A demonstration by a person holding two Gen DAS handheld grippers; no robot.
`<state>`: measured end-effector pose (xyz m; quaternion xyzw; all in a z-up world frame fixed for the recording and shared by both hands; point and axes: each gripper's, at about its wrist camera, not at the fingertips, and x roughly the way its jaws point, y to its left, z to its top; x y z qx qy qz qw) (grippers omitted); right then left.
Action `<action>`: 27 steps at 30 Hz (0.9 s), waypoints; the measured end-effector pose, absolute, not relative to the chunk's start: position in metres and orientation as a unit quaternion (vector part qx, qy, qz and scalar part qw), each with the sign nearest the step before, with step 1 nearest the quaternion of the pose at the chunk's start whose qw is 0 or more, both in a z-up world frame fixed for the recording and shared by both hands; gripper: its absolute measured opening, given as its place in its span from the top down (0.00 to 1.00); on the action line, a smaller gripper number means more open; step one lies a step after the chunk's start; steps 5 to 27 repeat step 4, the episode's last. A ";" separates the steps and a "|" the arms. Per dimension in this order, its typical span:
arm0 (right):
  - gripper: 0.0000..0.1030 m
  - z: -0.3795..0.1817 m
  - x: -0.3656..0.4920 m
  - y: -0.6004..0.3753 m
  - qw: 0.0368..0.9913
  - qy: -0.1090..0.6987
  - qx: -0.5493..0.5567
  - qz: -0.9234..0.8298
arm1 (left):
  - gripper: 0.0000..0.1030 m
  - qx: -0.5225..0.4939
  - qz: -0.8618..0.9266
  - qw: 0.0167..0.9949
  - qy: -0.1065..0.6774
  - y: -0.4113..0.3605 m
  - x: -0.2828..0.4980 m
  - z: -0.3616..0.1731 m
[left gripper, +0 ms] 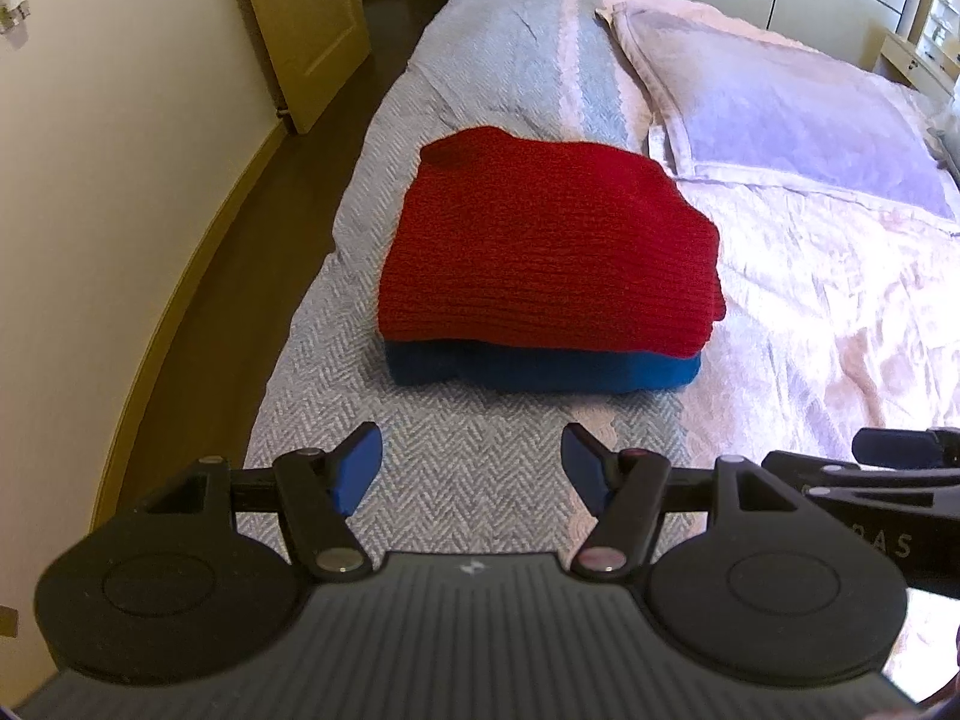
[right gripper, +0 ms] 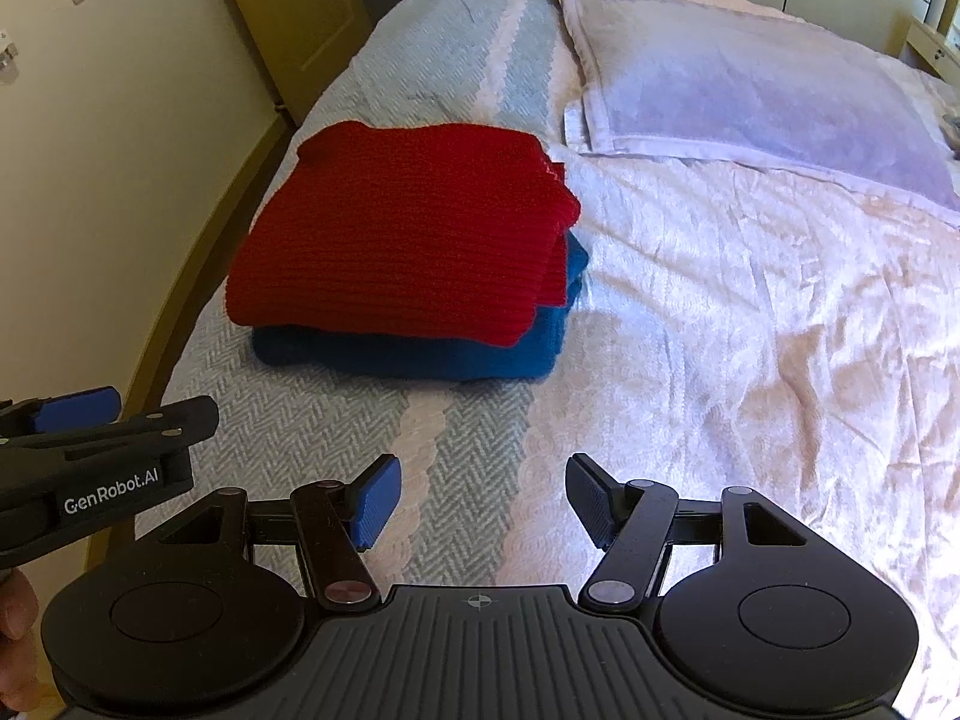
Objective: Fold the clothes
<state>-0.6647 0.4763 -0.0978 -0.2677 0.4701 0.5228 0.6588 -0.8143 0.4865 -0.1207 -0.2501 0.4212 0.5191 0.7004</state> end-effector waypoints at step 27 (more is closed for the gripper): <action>0.37 -0.091 -0.667 0.465 0.661 0.462 -0.262 0.530 | 0.39 -0.244 0.528 0.700 0.414 0.476 -0.816 -0.114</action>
